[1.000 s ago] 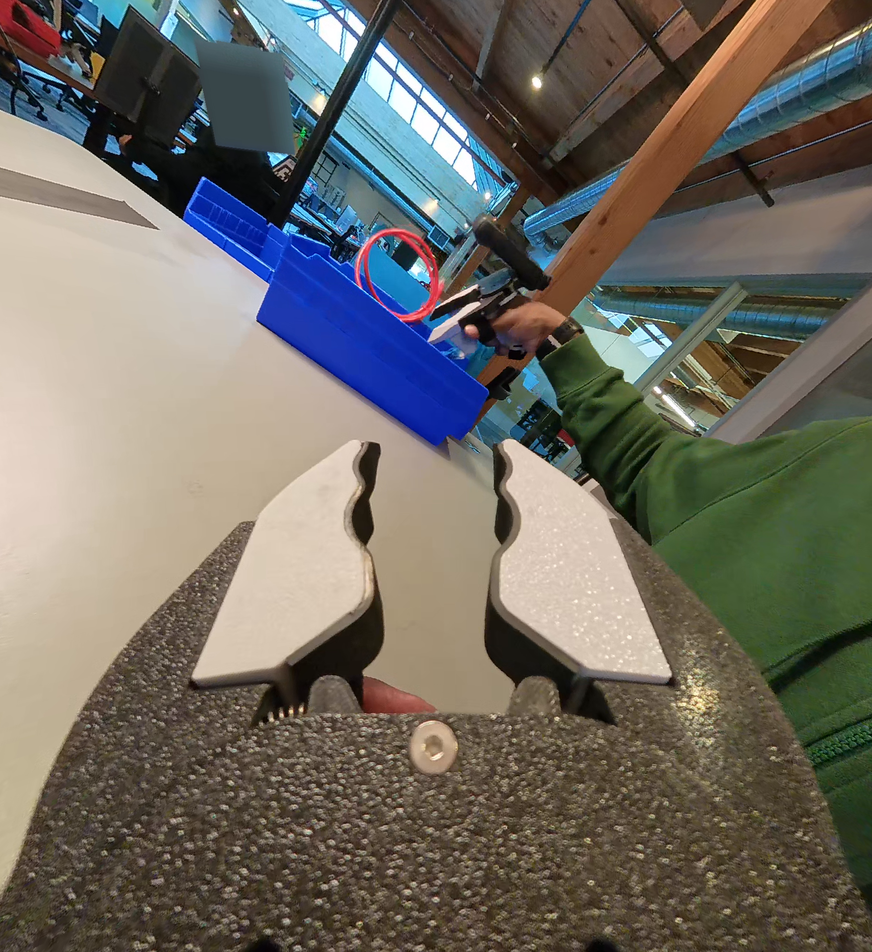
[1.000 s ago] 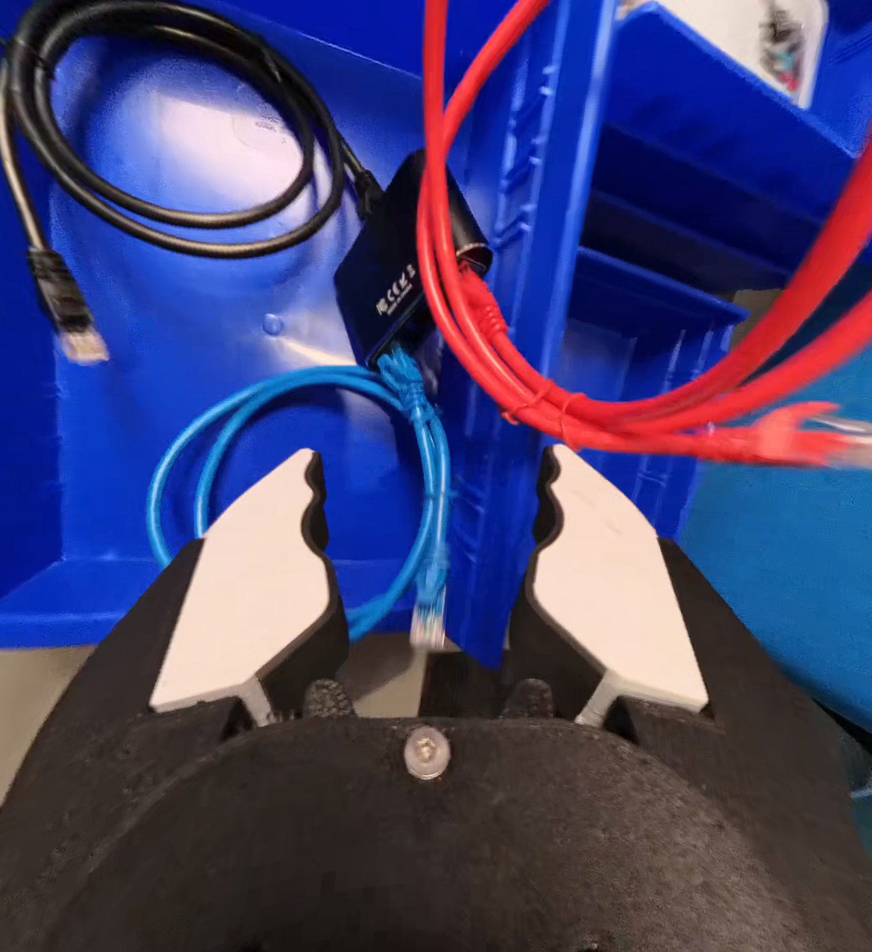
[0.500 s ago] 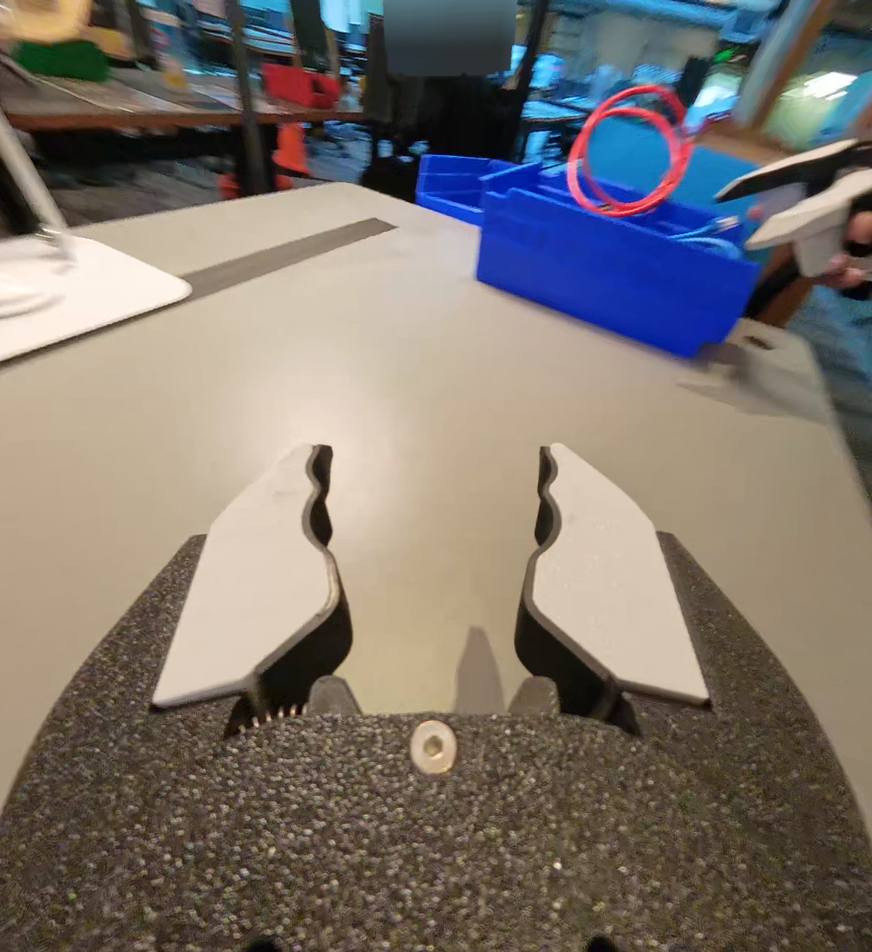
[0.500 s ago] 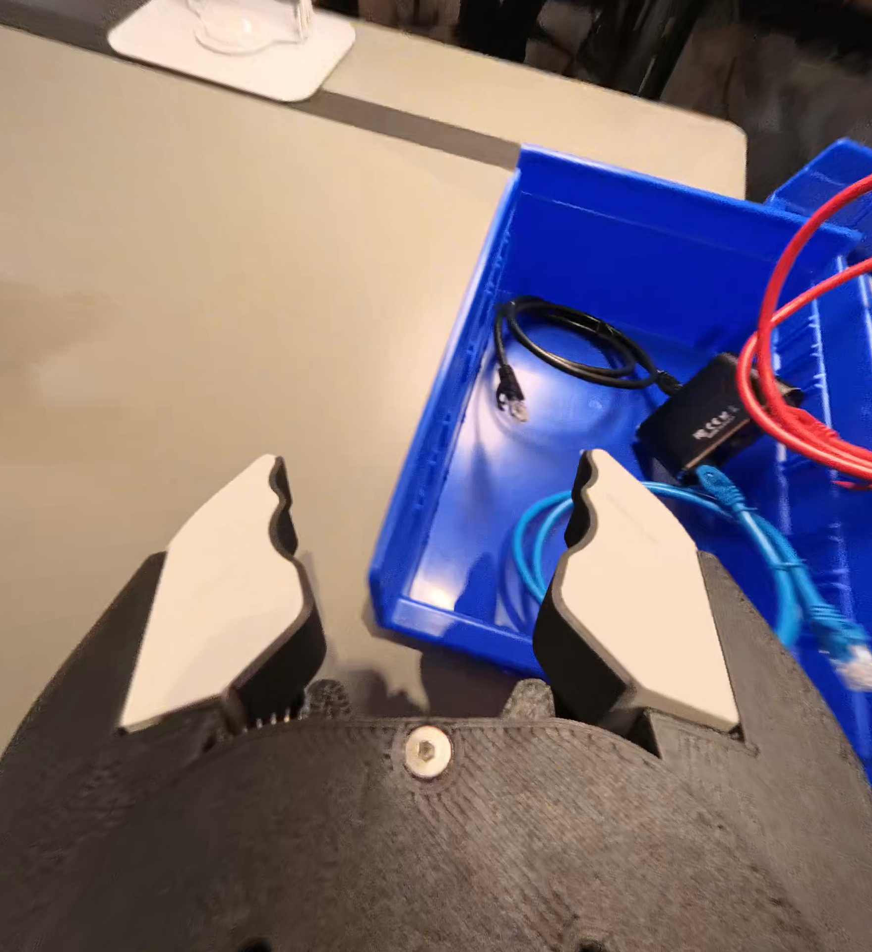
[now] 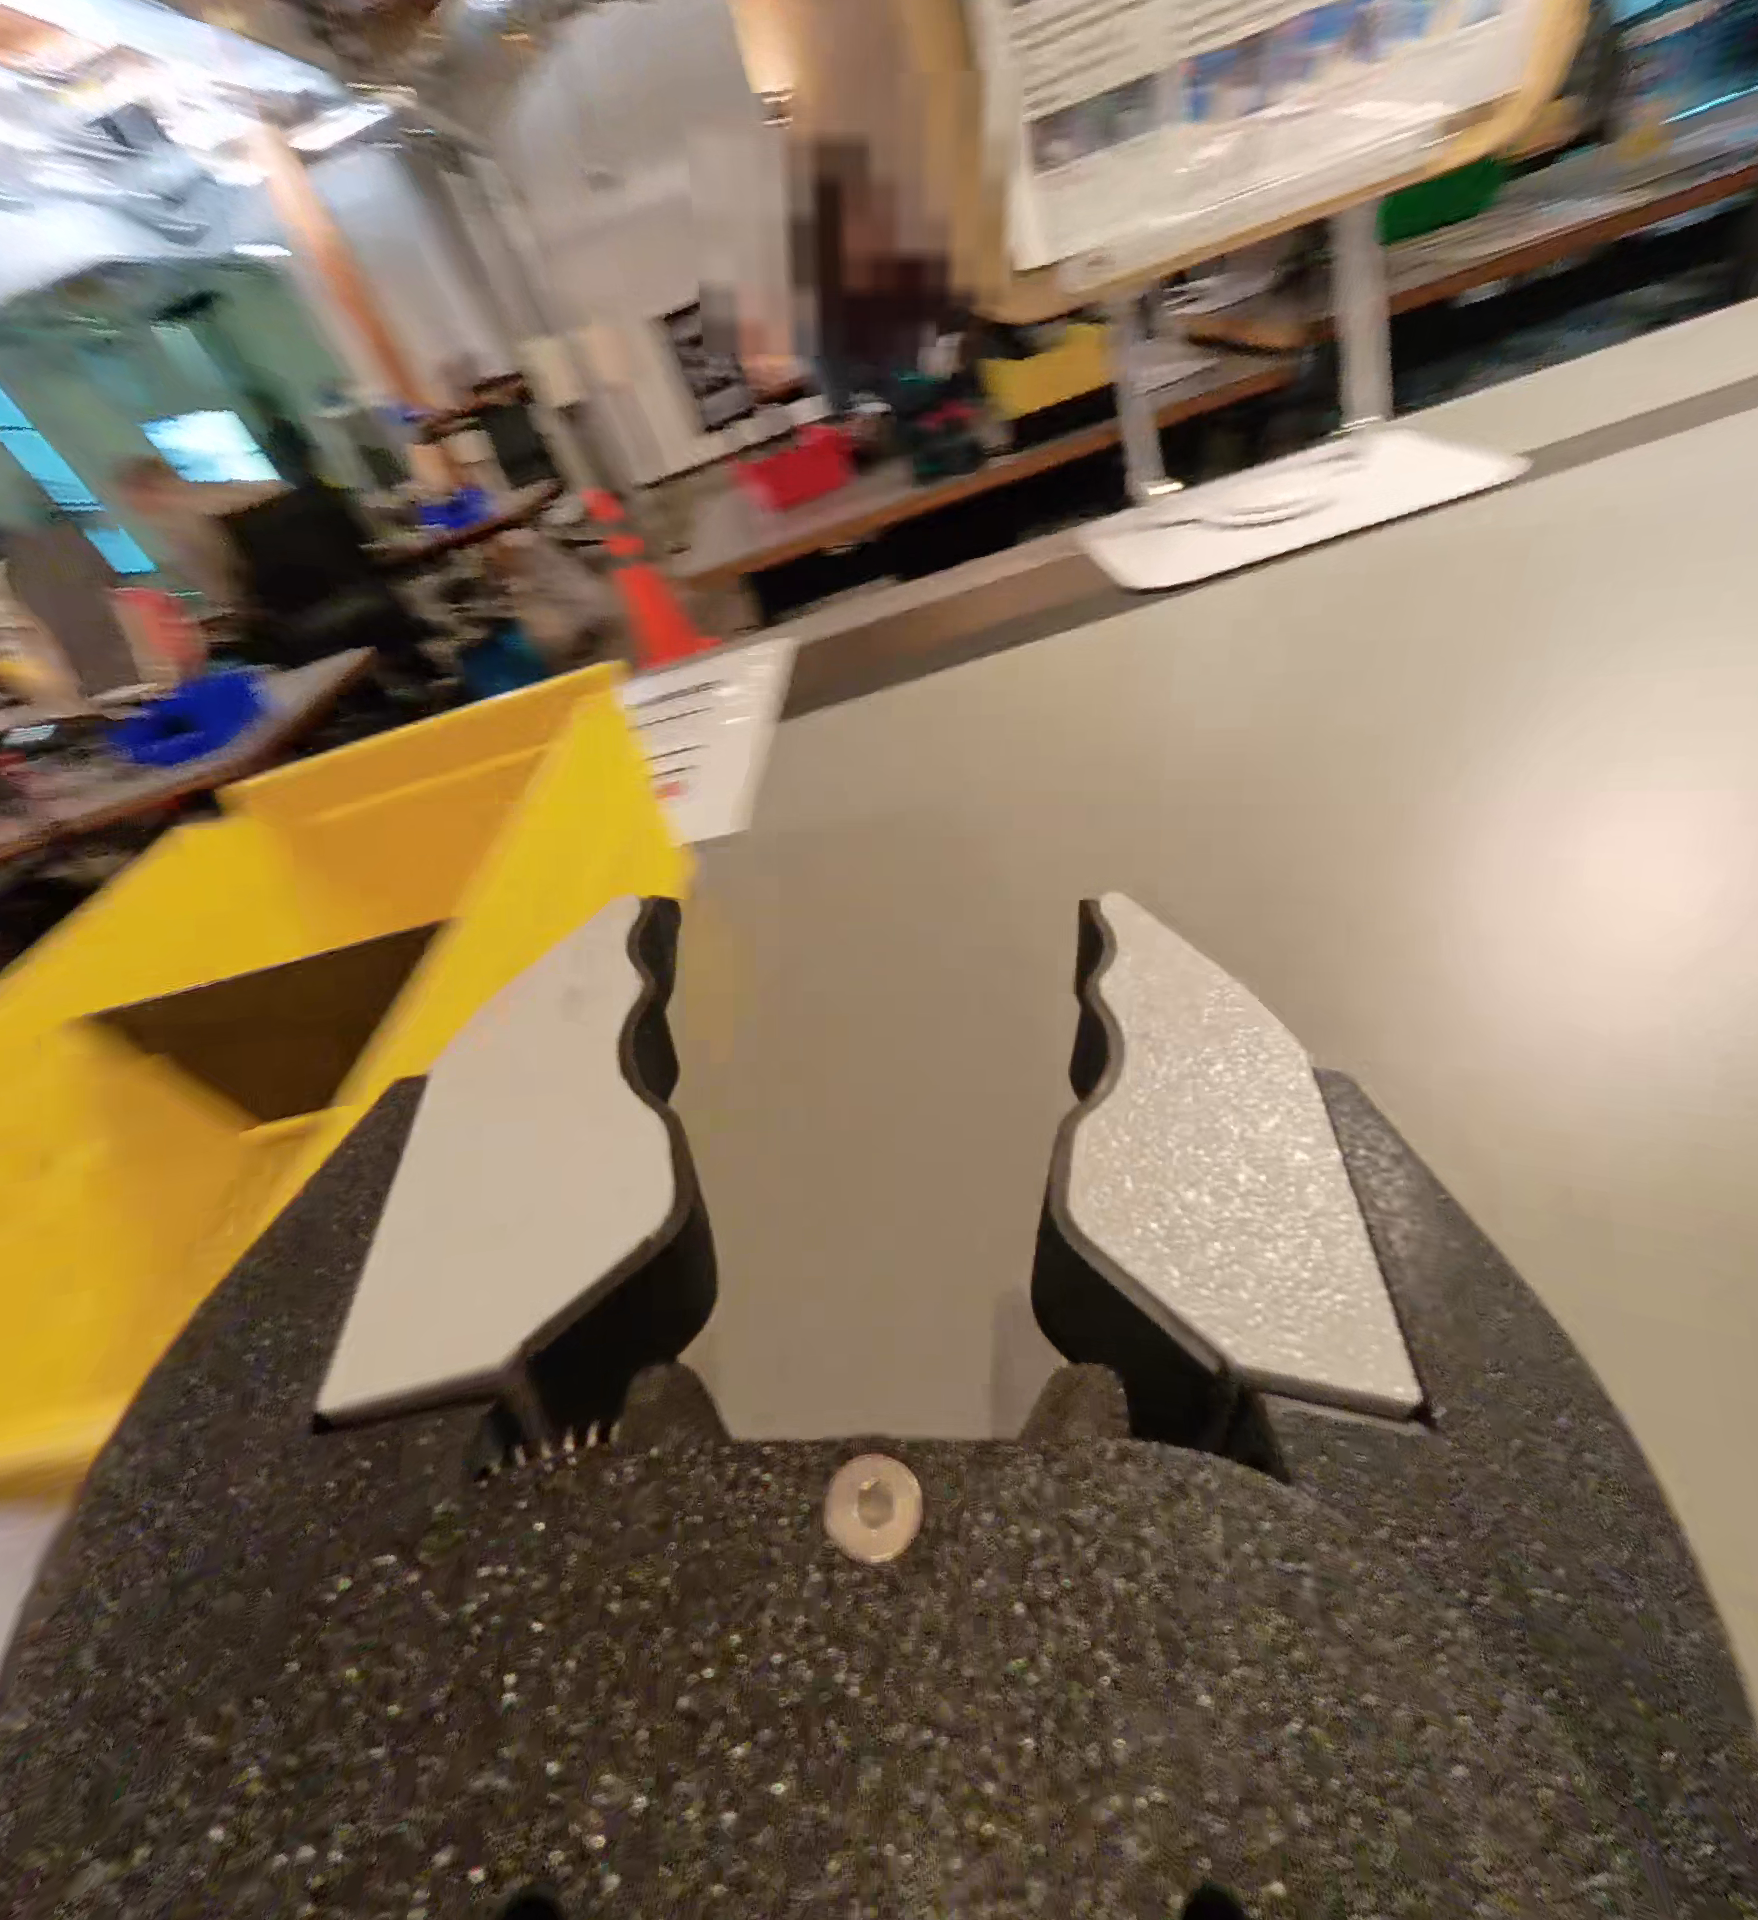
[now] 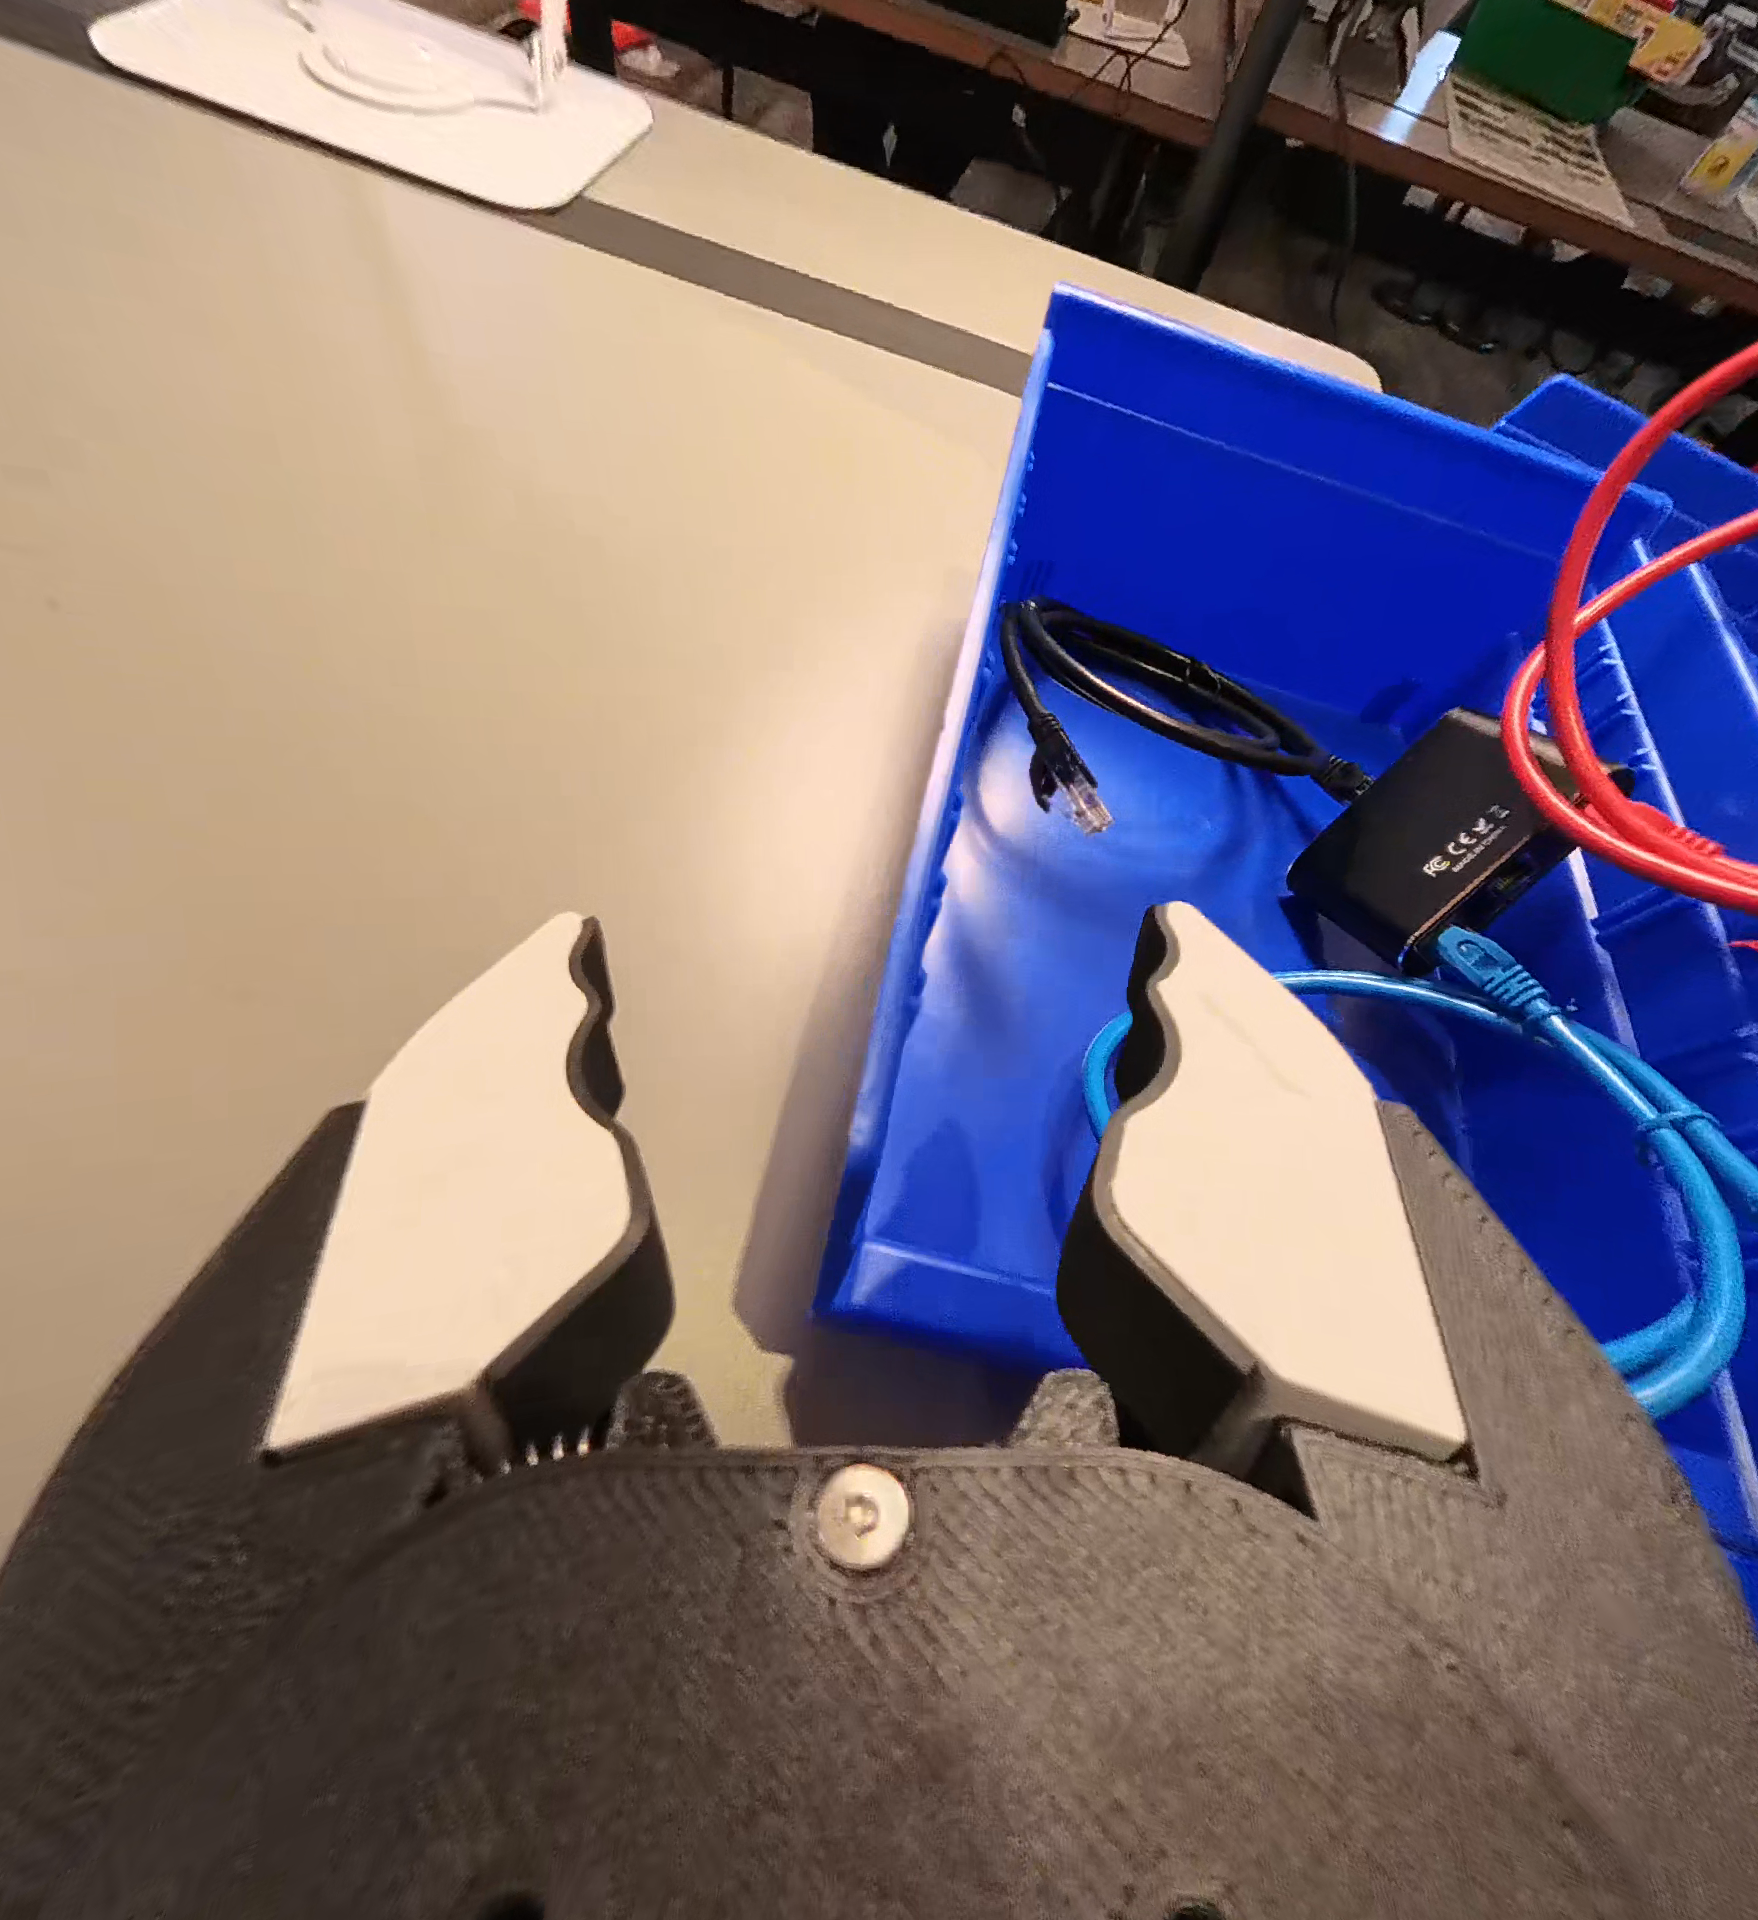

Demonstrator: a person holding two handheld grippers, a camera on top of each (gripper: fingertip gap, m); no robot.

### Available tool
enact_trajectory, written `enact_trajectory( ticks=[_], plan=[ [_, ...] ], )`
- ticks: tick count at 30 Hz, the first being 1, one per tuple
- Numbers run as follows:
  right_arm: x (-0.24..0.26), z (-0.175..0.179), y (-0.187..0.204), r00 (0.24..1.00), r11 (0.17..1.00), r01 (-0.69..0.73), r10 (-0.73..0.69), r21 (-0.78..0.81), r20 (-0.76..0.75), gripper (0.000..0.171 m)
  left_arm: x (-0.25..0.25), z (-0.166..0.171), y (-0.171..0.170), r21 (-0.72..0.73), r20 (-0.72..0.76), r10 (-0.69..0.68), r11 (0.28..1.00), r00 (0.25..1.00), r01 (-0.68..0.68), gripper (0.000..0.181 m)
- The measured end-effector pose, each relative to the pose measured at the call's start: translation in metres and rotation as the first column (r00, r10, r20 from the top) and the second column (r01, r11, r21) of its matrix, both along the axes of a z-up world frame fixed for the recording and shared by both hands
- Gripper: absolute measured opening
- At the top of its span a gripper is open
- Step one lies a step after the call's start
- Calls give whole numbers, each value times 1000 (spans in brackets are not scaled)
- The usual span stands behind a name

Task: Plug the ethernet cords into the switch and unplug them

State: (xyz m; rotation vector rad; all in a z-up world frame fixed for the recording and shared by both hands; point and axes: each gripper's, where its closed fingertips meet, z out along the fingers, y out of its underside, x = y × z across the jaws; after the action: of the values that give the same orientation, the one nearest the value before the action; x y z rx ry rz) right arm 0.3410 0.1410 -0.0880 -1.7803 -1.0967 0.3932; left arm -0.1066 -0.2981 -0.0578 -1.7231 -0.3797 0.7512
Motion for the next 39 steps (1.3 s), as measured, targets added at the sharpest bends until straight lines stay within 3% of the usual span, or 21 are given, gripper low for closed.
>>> enact_trajectory(
  ticks=[4, 7, 12, 15, 17, 20, 26, 30, 34, 37, 39],
  plan=[
    [-4, -9, 5, 999, 999, 36, -37, 22, 29, 98, -55, 5, -65, -59, -26, 270, 961, 963, -271, 84],
    [-5, -14, 8, 998, 998, 63, -63, -3, 0, 91, -96, -26, -89, -182, 110, 350, 927, 930, -327, 87],
    [-5, -17, 17, 993, 994, 108, -109, -19, -39, 54, -126, -72, -96, -316, 263, 330, 917, 907, -242, 61],
    [-5, -22, 18, 994, 994, 106, -107, -9, -35, 30, -125, -71, -94, -327, 191, 301, 917, 934, -229, 52],
    [-5, -24, 18, 995, 994, 103, -102, 29, -23, 14, -119, -69, -93, -381, 110, 292, 895, 950, -231, 28],
    [2, -23, 21, 992, 987, 123, -124, 106, 2, 6, -106, -67, -85, -397, 55, 220, 900, 974, -181, 16],
    [9, -23, 10, 999, 993, 38, -37, 110, -18, 6, -73, -56, -83, -360, -7, 185, 916, 983, -175, 16],
    [7, -23, 2, 1000, 994, -14, 16, 113, -16, 6, -33, -49, -65, -335, 4, 84, 939, 996, -78, 17],
    [-3, -23, -4, 996, 989, -90, 91, 119, -10, 6, 22, -45, -40, -321, 1, -121, 940, 993, 115, 18],
    [-17, -23, -7, 982, 976, -182, 186, 122, -18, 6, 62, -46, -23, -327, -1, -322, 895, 947, 304, 19],
    [-29, -23, -12, 963, 957, -266, 270, 119, -19, 5, 88, -51, -13, -352, 12, -465, 827, 885, 440, 18]
  ],
)
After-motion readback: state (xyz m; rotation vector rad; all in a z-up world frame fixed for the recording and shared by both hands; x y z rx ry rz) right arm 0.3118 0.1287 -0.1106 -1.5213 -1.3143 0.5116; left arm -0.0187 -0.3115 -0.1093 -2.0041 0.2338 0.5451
